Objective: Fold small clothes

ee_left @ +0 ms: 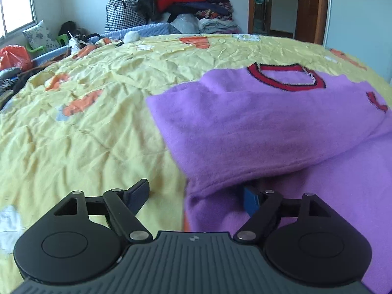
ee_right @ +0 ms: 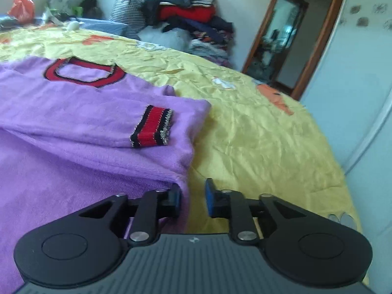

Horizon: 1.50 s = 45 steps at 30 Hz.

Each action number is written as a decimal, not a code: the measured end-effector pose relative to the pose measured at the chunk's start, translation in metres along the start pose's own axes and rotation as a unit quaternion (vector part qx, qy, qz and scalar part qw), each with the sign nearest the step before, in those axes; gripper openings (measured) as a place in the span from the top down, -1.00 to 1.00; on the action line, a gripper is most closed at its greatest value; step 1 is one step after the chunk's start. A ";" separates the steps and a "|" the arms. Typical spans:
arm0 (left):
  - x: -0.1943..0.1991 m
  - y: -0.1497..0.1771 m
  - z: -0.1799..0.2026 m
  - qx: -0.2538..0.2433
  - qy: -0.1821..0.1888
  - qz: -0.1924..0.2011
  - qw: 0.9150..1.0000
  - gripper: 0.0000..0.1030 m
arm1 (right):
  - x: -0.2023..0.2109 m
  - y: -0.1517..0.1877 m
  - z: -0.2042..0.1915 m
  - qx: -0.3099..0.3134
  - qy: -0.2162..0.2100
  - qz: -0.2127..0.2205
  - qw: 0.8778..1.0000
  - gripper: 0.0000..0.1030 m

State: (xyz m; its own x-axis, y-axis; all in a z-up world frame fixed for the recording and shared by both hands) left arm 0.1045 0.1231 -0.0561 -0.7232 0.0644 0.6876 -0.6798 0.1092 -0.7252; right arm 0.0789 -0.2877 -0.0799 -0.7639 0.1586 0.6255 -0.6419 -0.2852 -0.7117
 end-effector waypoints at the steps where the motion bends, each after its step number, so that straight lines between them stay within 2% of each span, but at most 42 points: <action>1: 0.006 0.001 -0.003 0.003 -0.001 0.002 1.000 -0.57 | 0.006 -0.001 0.008 -0.013 -0.001 -0.005 1.000 -0.20; 3: 0.020 0.005 -0.008 0.015 0.010 0.004 1.000 -0.61 | 0.025 -0.003 0.026 -0.073 -0.038 0.023 0.996 -0.15; 4: 0.028 0.008 -0.010 0.020 0.013 0.004 1.000 -0.62 | 0.028 -0.005 0.029 -0.085 -0.044 0.022 0.995 -0.15; 7: 0.052 0.020 -0.005 0.020 0.028 0.009 0.999 -0.73 | 0.027 -0.015 0.010 -0.045 -0.039 0.040 0.997 0.01; 9: 0.063 0.031 0.003 -0.012 0.011 0.013 1.000 -0.82 | 0.014 -0.012 0.001 -0.008 -0.005 0.014 1.000 0.01; 10: 0.065 0.038 0.007 -0.032 -0.002 0.014 0.999 -0.82 | 0.006 -0.007 0.004 0.000 0.010 -0.003 1.000 -0.04; 11: 0.066 0.044 0.011 -0.050 -0.010 0.010 0.999 -0.81 | 0.000 0.000 0.011 -0.011 -0.006 -0.013 1.000 -0.17; 12: 0.067 0.049 0.012 -0.060 -0.016 0.007 0.998 -0.81 | 0.000 0.006 0.018 -0.031 -0.022 -0.009 0.999 -0.19; 14: 0.072 0.059 0.012 -0.063 -0.015 0.001 0.998 -0.81 | 0.010 0.010 0.023 -0.022 -0.007 -0.010 1.000 -0.47; 16: 0.081 0.067 0.011 -0.059 -0.011 0.000 0.998 -0.82 | 0.019 0.013 0.027 -0.029 -0.008 -0.001 1.000 -0.61; 18: 0.092 0.076 0.009 -0.054 -0.006 -0.004 0.999 -0.82 | 0.020 0.020 0.030 -0.031 -0.013 -0.014 0.999 -0.62; 21: 0.114 0.087 0.011 -0.051 -0.004 0.002 0.999 -0.82 | 0.032 0.025 0.041 -0.086 -0.026 -0.005 0.996 -0.62; 25: 0.142 0.103 0.022 -0.058 0.015 0.016 0.998 -0.90 | 0.051 0.033 0.047 -0.122 0.001 0.013 0.992 -0.62; 27: 0.147 0.115 0.032 -0.070 0.028 0.010 0.997 -0.92 | 0.051 0.037 0.050 -0.124 0.018 0.003 0.992 -0.62; 29: 0.145 0.130 0.040 -0.088 0.022 -0.006 0.996 -0.92 | 0.049 0.045 0.057 -0.132 0.036 -0.020 0.990 -0.61; 30: 0.145 0.138 0.041 -0.092 0.021 -0.014 0.995 -0.92 | 0.056 0.048 0.058 -0.143 0.020 -0.012 0.989 -0.61; 32: 0.150 0.149 0.036 -0.076 0.036 -0.018 0.996 -0.91 | 0.077 0.054 0.047 -0.158 -0.045 0.013 0.986 -0.61; 34: 0.154 0.155 0.023 -0.035 0.061 -0.030 0.997 -0.91 | 0.093 0.060 0.029 -0.146 -0.080 0.012 0.986 -0.60; 36: 0.153 0.160 0.008 0.018 0.082 -0.039 0.996 -0.80 | 0.102 0.072 0.012 -0.129 -0.099 0.007 0.987 -0.58; 37: 0.153 0.162 0.005 0.033 0.089 -0.035 0.995 -0.78 | 0.103 0.079 0.007 -0.122 -0.098 -0.001 0.988 -0.36; 38: 0.152 0.162 0.005 0.035 0.091 -0.029 0.995 -0.70 | 0.102 0.086 0.003 -0.120 -0.095 -0.007 0.988 0.27; 39: 0.153 0.161 0.007 0.026 0.086 -0.026 0.996 -0.62 | 0.102 0.091 0.001 -0.127 -0.101 -0.002 0.987 0.44; 41: 0.154 0.157 0.014 0.012 0.075 -0.024 0.997 -0.08 | 0.105 0.096 0.001 -0.127 -0.086 0.006 0.988 0.67; 43: 0.155 0.155 0.015 0.023 0.071 -0.036 0.997 0.06 | 0.109 0.100 0.002 -0.099 -0.046 0.002 0.994 0.72; 45: 0.161 0.159 0.017 0.020 0.063 -0.039 0.997 0.07 | 0.110 0.109 0.009 -0.085 -0.003 -0.008 0.996 0.74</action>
State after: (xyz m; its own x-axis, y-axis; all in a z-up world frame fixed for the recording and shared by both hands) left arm -0.1220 0.1339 -0.0613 -0.6490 0.1815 0.7389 -0.7394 0.0785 -0.6687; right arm -0.0747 -0.3096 -0.0854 -0.7530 0.1566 0.6391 -0.6568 -0.1188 -0.7447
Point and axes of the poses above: each gripper's, at about its wrist camera, not at the fingertips, and x roughly against the way its jaws point, z to its right, y to its underside, the point moved 4 cm from there along -x, roughly the way its jaws point, and after that the axes turned 5 degrees about x, right-handed, at the moved point
